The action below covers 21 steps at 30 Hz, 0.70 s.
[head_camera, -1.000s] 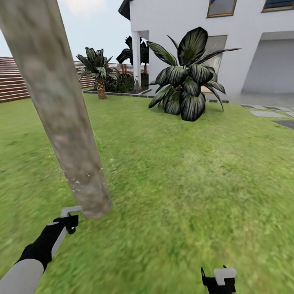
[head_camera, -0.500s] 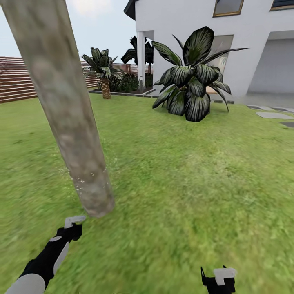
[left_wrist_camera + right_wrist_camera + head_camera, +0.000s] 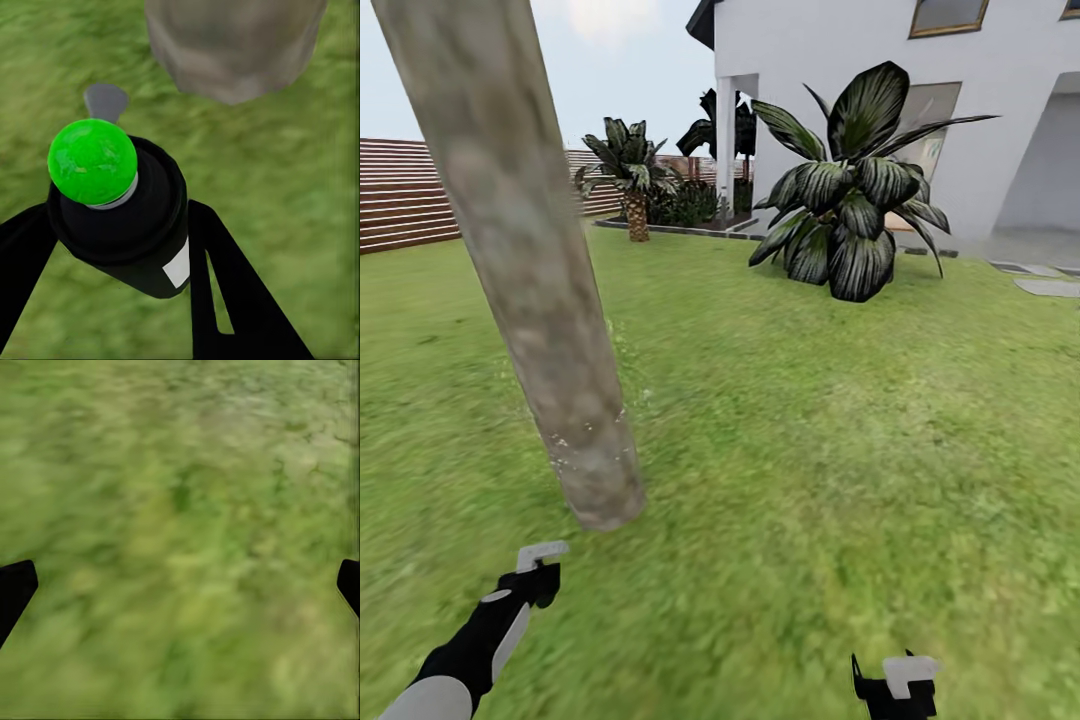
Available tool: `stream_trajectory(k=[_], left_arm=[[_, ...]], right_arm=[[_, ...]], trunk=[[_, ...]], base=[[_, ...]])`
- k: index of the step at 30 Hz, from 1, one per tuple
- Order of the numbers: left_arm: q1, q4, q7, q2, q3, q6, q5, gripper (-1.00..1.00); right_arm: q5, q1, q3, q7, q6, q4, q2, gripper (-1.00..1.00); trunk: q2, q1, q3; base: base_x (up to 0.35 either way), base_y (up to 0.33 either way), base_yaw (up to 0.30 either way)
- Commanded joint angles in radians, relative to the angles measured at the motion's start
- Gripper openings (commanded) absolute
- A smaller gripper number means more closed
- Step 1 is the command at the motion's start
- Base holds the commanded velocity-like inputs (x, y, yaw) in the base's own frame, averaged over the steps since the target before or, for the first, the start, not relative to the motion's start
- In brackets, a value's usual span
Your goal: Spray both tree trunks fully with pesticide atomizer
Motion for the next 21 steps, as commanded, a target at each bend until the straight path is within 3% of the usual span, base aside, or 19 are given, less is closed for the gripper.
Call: stream_trajectory(k=[1,15,21], left_arm=[[0.000,0.000,0.000,0.000,0.000,0.000,0.000,-1.00],[0.000,-0.002,0.003,0.004,0.002,0.002,-0.003,-1.00],[0.000,-0.001,0.003,0.006,0.004,0.001,-0.002,-1.00]], right_arm=[[0.000,0.000,0.000,0.000,0.000,0.000,0.000,1.00],[0.000,0.000,0.000,0.000,0.000,0.000,0.000,1.00],[0.000,0.000,0.000,0.000,0.001,0.000,0.000,1.00]], trunk=[[0.000,0.000,0.000],[0.000,0.000,0.000],[0.000,0.000,0.000]], base=[[0.002,-0.274,0.000],[0.091,-0.270,0.000],[-0.018,-0.273,0.000]])
